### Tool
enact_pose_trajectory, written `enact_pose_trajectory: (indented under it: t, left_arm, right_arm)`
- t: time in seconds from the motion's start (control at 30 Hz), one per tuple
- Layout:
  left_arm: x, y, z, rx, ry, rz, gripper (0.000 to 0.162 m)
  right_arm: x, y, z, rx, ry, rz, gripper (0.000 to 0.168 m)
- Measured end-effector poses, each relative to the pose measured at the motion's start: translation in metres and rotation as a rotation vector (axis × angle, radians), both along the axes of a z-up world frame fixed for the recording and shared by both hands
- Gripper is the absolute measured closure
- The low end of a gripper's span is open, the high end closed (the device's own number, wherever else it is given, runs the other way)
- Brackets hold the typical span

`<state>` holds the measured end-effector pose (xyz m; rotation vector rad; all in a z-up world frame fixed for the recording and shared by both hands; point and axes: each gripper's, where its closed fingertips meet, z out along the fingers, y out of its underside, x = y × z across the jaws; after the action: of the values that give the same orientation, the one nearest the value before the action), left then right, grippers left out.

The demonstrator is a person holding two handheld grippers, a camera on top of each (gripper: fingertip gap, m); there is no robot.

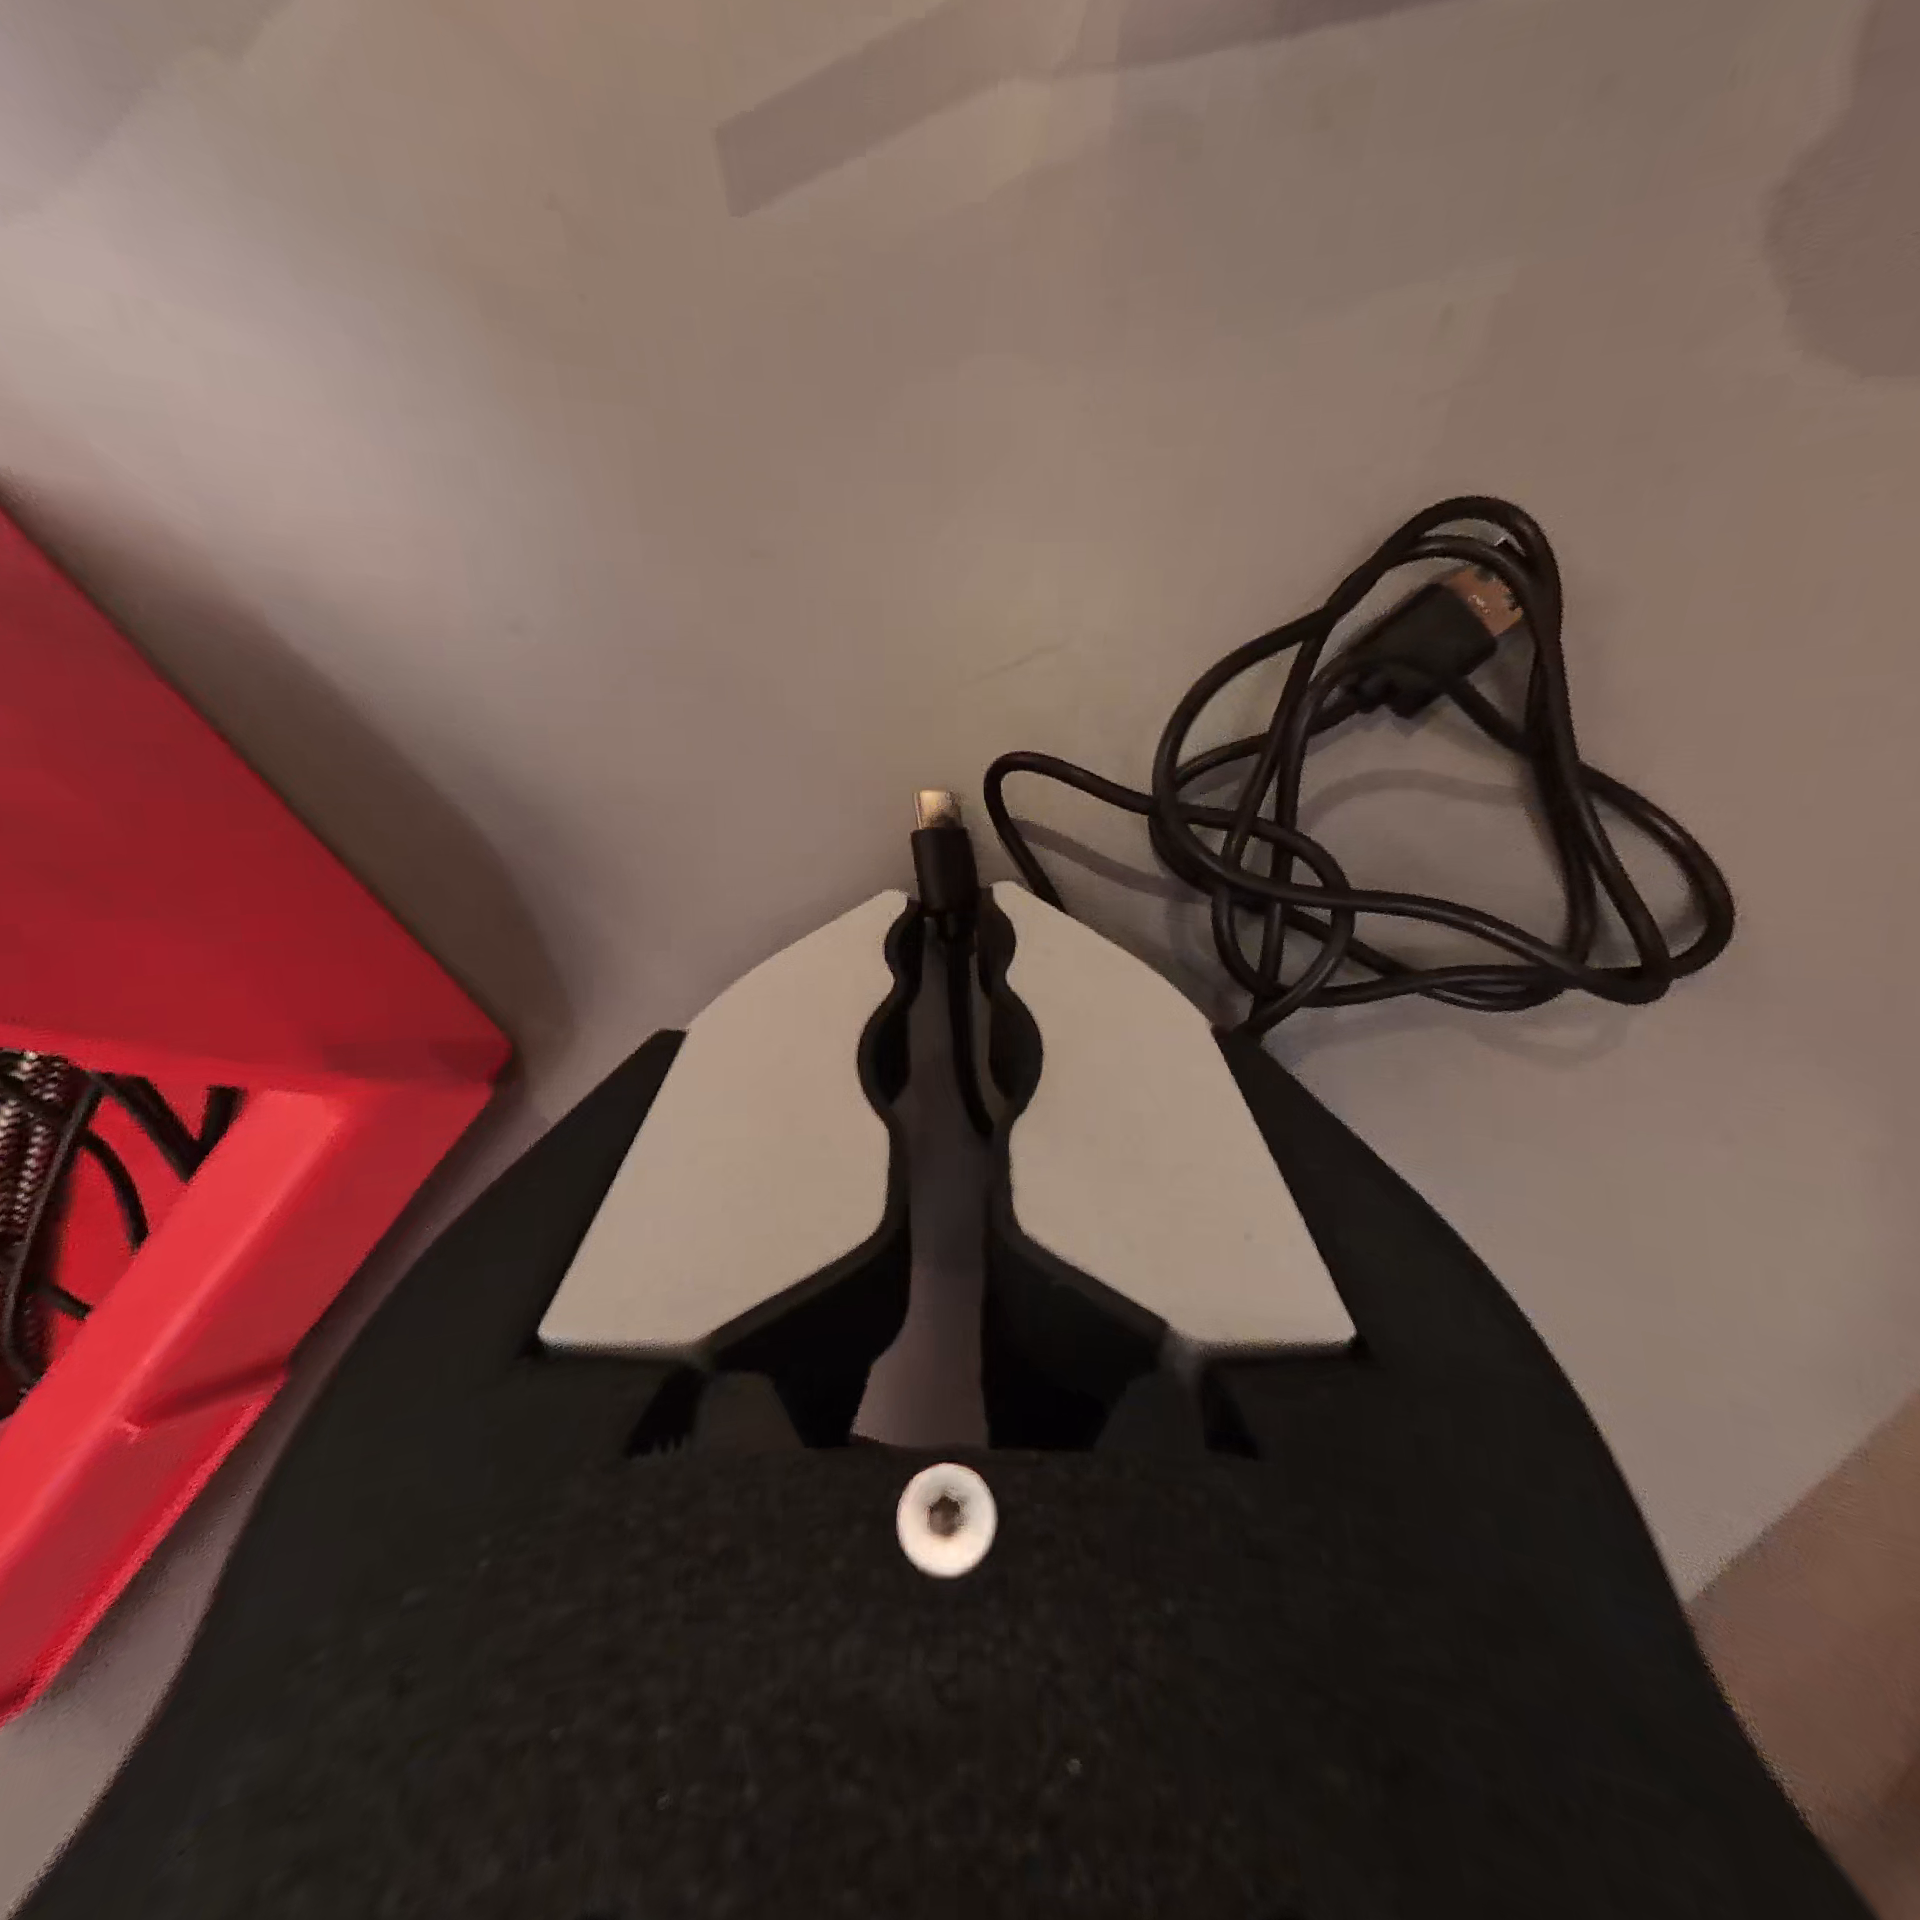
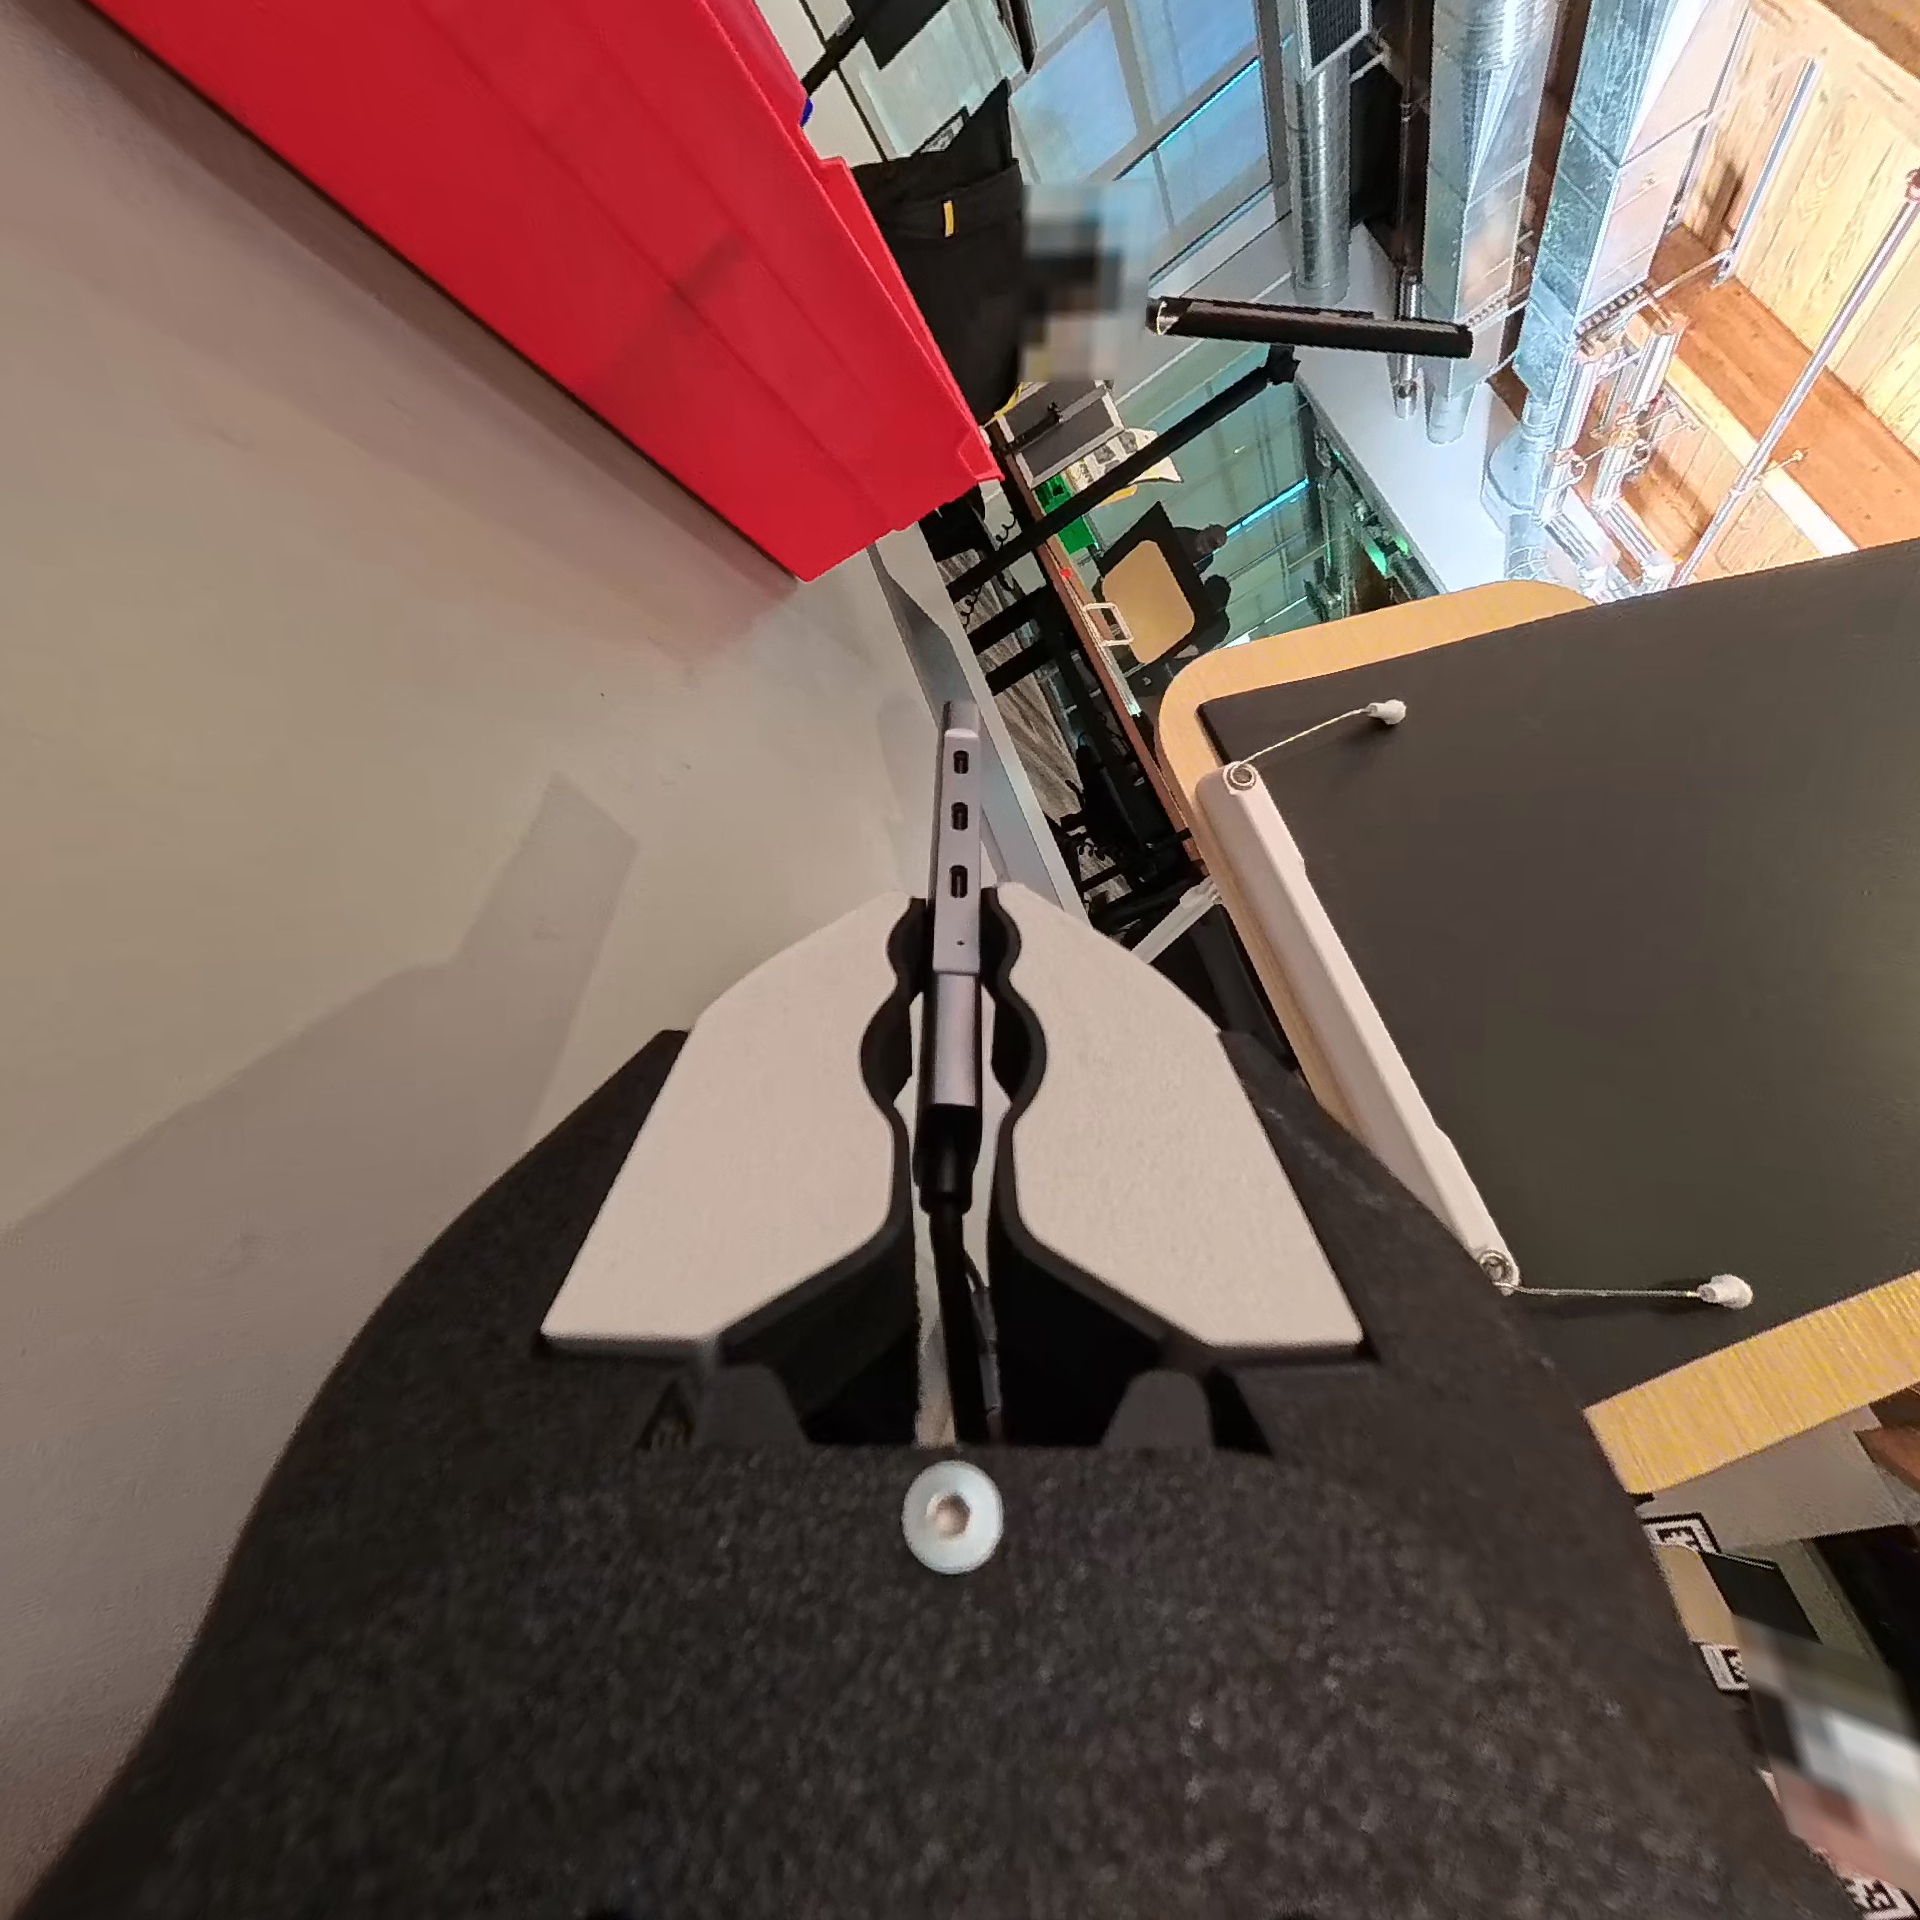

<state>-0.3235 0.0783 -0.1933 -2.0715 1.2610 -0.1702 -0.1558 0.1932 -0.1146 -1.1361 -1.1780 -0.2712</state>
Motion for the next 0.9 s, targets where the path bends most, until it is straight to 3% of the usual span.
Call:
enact_pose_trajectory:
  t: [0.23,0.43,0.53,0.7,0.9]
  left_arm:
    - [0.001,-0.001,0.004,-0.079,-0.072,-0.002,0.153]
    - [0.047,0.005,0.085,-0.213,-0.354,-0.086,0.155]
    - [0.08,0.017,0.114,-0.283,-0.41,-0.137,0.156]
    - [0.122,0.044,0.111,-0.438,-0.442,-0.106,0.156]
    - [0.141,0.049,0.109,-0.637,-0.66,-0.049,0.157]
  right_arm:
    - [-0.002,-0.003,0.001,0.023,-0.008,0.01,0.159]
    - [-0.006,-0.021,0.026,0.184,0.047,0.061,0.159]
    - [-0.009,-0.027,0.033,0.257,0.017,0.057,0.159]
    - [-0.014,-0.03,0.031,0.296,-0.044,0.026,0.159]
    - [-0.014,-0.032,0.031,0.333,-0.082,-0.004,0.159]
